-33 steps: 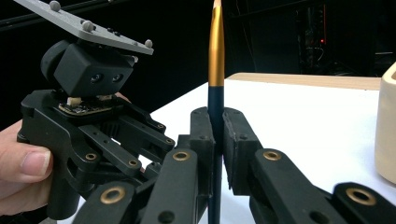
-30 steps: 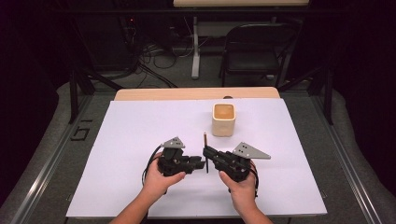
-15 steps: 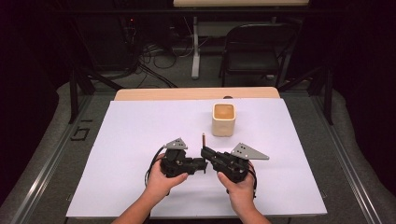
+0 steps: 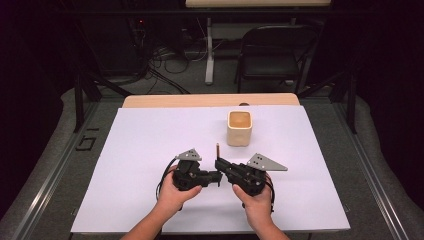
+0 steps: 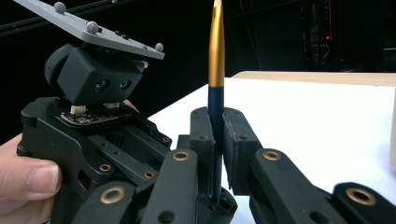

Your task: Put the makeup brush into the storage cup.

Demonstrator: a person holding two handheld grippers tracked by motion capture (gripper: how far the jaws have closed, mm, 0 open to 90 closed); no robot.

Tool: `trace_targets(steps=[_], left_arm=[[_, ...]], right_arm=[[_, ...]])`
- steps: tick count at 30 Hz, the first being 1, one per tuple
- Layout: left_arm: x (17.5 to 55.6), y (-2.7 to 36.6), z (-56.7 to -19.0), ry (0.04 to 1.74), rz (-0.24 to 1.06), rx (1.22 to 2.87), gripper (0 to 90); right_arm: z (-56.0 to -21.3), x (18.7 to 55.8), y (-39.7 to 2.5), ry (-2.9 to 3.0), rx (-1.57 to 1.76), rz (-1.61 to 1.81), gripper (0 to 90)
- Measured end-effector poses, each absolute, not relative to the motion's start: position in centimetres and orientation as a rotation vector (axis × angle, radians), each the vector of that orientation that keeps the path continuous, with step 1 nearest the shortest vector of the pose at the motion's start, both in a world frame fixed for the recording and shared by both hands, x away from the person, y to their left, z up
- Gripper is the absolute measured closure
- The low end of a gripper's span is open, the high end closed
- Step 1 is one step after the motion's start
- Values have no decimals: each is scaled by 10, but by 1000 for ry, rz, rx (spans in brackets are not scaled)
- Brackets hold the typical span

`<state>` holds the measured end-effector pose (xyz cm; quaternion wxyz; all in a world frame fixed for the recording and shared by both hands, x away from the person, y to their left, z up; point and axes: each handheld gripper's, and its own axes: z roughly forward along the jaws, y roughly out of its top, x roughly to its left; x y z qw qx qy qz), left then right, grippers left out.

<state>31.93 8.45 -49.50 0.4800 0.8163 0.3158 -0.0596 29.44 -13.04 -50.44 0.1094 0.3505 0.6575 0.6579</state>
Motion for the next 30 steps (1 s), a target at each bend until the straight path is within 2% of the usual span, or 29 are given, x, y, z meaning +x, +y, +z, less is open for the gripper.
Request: trace_targets(steps=[16, 20, 30], left_arm=[[318, 85, -494, 757, -120, 2005, 844], [318, 87, -492, 756, -99, 2013, 845], [316, 87, -490, 737, 15, 2071, 846]], right_arm=[[-504, 295, -130, 1945, 1026, 1931, 831], [-503, 296, -131, 1936, 1036, 1955, 752], [-493, 292, -131, 1960, 988, 1899, 662]])
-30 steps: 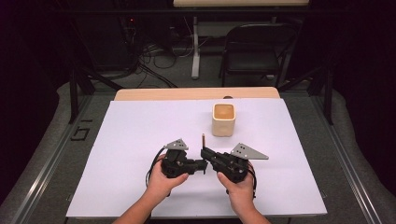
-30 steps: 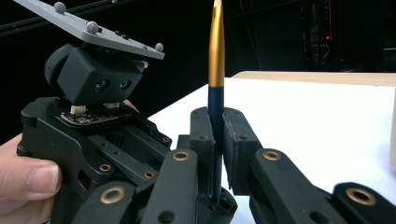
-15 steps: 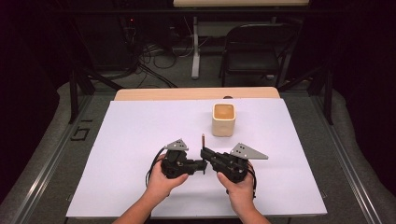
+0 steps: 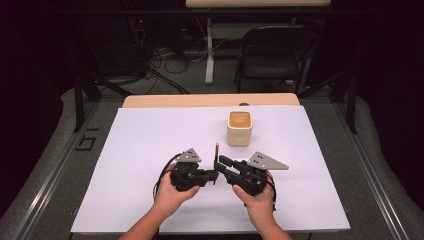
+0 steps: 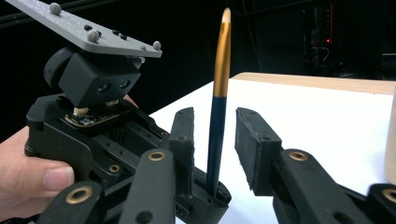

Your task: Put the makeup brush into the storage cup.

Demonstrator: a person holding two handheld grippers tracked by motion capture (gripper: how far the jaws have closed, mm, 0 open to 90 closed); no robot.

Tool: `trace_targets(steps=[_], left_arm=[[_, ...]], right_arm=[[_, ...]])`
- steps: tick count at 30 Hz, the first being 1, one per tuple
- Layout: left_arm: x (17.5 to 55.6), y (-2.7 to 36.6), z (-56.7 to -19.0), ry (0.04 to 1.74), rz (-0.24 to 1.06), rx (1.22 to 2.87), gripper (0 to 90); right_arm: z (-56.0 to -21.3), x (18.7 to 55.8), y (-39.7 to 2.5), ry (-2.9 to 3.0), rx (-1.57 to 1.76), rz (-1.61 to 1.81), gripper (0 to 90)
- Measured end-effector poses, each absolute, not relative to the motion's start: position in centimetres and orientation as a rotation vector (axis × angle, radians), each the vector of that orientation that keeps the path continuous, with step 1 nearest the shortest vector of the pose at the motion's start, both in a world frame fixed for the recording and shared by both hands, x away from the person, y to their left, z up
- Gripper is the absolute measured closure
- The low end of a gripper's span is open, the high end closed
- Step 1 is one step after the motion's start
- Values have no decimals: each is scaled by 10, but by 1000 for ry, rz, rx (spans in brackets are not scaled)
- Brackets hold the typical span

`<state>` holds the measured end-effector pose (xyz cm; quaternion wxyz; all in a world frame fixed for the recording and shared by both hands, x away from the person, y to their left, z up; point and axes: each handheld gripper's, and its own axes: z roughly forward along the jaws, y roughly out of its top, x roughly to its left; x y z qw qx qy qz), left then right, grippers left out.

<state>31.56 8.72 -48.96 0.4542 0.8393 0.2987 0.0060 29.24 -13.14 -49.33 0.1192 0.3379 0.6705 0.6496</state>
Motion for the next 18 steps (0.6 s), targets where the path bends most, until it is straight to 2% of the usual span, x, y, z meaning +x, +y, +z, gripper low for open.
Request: trace_targets(steps=[8, 18], left_arm=[[312, 86, -488, 717, 90, 2112, 846], [312, 86, -489, 713, 105, 2121, 847]], right_arm=[[-489, 291, -135, 1962, 989, 1849, 617], [-486, 291, -138, 1983, 1011, 1842, 643]])
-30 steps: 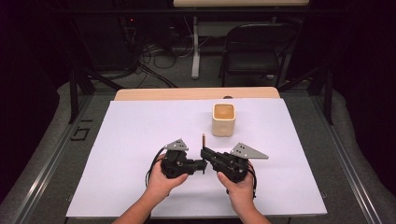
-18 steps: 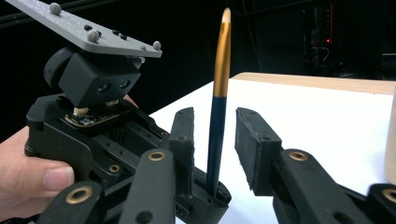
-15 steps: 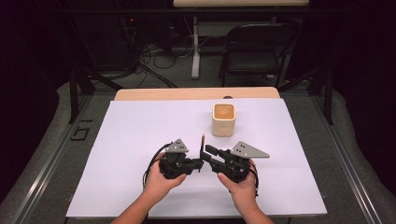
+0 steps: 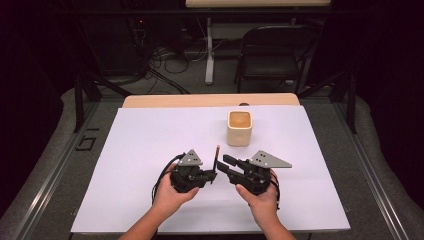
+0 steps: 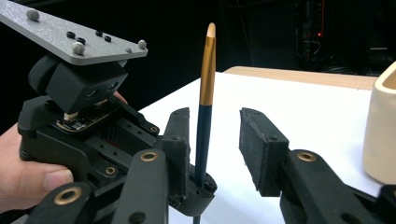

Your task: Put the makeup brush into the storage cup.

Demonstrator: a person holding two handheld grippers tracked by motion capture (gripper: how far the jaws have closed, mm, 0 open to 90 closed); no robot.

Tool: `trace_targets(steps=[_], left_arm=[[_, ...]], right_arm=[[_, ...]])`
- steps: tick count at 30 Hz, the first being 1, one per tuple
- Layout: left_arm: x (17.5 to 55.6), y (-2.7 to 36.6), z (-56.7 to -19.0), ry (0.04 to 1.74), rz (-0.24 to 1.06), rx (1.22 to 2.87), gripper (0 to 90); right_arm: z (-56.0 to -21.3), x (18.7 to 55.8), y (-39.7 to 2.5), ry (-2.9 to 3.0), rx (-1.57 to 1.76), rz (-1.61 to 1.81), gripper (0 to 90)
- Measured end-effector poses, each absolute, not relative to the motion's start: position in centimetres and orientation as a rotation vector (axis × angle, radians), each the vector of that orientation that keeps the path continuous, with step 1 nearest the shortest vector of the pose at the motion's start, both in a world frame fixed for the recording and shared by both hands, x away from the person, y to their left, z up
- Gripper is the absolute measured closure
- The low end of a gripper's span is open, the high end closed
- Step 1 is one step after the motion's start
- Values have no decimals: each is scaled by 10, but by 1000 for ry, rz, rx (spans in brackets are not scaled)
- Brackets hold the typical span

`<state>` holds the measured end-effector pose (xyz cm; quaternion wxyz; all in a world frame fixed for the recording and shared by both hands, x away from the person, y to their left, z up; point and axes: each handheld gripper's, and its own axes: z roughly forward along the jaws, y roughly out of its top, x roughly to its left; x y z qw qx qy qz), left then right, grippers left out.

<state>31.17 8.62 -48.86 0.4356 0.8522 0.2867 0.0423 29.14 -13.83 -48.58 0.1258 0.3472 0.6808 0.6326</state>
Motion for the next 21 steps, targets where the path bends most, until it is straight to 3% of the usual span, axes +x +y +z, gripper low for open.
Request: trace_targets(steps=[21], left_arm=[[304, 74, -495, 669, 124, 2181, 846]], right_arm=[[-479, 295, -146, 2021, 1110, 1898, 745]])
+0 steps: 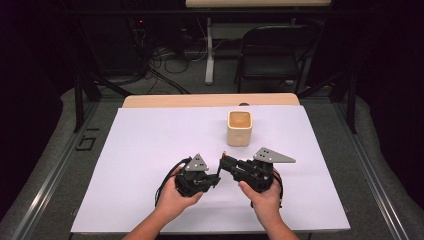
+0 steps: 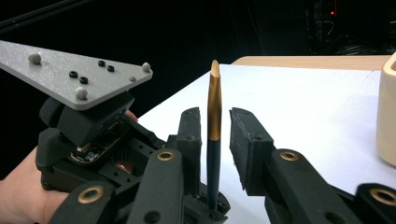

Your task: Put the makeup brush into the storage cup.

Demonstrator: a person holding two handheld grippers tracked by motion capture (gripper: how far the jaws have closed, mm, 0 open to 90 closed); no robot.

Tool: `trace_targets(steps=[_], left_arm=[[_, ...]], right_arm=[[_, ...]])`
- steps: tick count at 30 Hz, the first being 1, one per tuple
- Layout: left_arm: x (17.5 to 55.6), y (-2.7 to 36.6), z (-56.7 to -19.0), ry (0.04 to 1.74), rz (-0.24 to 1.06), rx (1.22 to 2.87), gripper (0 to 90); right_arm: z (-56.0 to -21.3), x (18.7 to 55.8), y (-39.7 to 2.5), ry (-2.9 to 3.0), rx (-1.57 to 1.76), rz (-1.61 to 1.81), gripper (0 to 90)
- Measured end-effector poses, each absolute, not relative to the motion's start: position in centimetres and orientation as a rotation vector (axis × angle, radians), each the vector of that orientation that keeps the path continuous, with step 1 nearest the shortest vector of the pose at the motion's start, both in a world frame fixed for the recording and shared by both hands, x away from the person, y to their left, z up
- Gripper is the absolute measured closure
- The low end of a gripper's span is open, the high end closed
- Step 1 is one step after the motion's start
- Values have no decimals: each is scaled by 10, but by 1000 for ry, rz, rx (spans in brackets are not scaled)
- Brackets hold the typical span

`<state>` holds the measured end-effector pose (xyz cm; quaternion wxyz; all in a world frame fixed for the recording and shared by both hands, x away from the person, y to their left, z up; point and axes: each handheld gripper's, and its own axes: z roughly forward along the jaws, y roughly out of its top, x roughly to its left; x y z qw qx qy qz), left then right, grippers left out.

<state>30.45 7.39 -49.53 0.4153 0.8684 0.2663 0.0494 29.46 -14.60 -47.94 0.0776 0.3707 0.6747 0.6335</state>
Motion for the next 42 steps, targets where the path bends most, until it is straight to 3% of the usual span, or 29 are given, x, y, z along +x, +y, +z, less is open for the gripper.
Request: trace_targets(steps=[42], left_arm=[[300, 68, -497, 638, 107, 2199, 847]], right_arm=[[-477, 295, -149, 2032, 1129, 1886, 839]])
